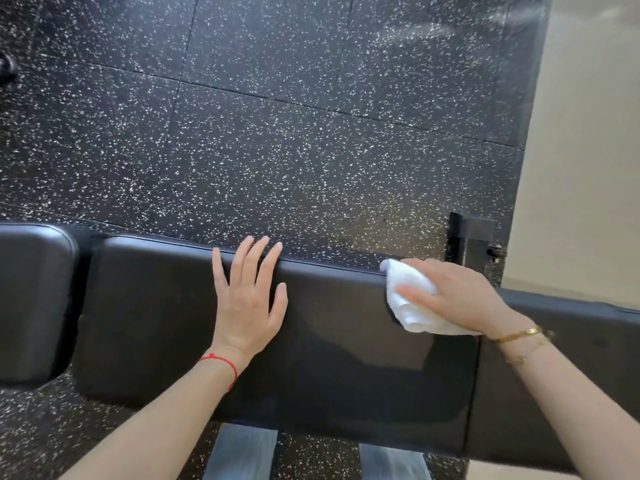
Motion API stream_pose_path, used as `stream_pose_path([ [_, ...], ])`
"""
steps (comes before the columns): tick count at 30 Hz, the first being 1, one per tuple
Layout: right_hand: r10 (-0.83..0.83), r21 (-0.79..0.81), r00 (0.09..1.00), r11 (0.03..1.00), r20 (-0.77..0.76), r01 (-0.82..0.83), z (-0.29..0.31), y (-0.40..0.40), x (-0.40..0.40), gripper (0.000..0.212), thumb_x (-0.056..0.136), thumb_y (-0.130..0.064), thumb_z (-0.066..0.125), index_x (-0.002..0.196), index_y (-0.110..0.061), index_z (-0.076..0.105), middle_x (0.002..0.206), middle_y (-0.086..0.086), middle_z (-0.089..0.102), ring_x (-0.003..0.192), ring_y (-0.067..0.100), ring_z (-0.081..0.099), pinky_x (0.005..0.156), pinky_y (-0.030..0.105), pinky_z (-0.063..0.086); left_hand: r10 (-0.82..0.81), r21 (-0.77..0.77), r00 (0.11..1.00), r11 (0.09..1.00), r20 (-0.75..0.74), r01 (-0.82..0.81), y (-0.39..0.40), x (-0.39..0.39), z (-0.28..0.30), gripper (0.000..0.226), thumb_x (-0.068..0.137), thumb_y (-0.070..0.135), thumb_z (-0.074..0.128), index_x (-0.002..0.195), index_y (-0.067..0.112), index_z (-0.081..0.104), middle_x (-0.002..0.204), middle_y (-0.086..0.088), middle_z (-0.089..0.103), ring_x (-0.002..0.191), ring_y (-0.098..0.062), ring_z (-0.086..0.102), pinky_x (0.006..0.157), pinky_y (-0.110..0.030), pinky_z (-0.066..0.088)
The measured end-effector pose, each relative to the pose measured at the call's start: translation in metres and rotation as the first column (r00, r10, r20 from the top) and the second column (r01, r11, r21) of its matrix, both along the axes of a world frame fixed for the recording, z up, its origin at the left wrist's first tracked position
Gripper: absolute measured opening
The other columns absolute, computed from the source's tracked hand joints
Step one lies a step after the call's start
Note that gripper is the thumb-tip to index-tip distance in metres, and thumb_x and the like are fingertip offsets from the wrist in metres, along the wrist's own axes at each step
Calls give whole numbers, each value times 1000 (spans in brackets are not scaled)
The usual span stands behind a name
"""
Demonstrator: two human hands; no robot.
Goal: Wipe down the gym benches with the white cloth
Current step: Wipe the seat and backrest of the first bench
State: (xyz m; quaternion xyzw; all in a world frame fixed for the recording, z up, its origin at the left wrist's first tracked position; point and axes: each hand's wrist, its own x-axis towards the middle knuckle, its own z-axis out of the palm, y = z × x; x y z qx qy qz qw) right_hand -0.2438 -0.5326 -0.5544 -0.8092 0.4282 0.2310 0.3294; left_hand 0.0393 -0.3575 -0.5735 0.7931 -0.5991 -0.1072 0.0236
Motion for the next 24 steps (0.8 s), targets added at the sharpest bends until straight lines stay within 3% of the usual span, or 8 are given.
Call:
stream_pose_path([
  [4,91,-75,996,993,13,-90,-5,7,13,61,83,-73,24,137,-47,41,108,-5,61,97,26,62,80,41,47,-48,1,999,999,-16,48,-7,-34,0,55,95,31,42,147,15,42,151,-8,43,146,-28,33,117,-66,15],
  [7,231,-253,973,943,26,-217,-8,22,34,60,86,-68,30,136,-38,44,103,0,59,85,31,60,66,39,38,-14,8,1000,1000,14,14,-4,-50,-2,55,95,30,39,148,15,40,151,-8,43,147,-28,32,117,-66,14],
  [10,285,-286,957,922,46,-261,-5,25,16,69,89,-74,24,146,-36,37,111,-2,56,88,27,55,72,40,41,8,-20,999,1000,34,-7,0,-61,-3,57,95,30,38,150,15,36,154,-8,39,148,-28,29,118,-66,11],
  [16,180,-326,984,929,-13,-174,0,10,-53,71,88,-75,20,140,-34,44,106,-3,57,89,27,55,78,43,43,79,-18,996,997,49,-78,7,-83,-8,62,95,28,35,154,15,27,162,-8,25,153,-26,17,119,-65,7],
  [19,188,-380,981,912,53,-154,-1,18,-44,64,93,-66,27,141,-28,46,108,3,59,88,31,54,79,45,43,82,-27,995,996,59,-81,7,-83,-12,63,94,29,35,155,18,25,162,-6,25,153,-25,16,119,-65,7],
  [21,234,-435,965,886,114,-163,-2,28,-40,62,96,-61,35,147,-26,40,125,5,56,100,33,53,89,46,42,84,-49,995,995,54,-81,8,-82,-15,63,94,29,35,155,19,24,162,-4,25,153,-24,17,119,-65,6],
  [24,352,-474,922,847,164,-239,-7,54,-52,69,96,-52,47,155,-22,28,153,15,37,135,44,38,109,55,32,76,-85,995,994,64,-71,9,-81,-17,63,94,30,35,155,19,26,161,-4,26,152,-23,19,120,-64,6],
])
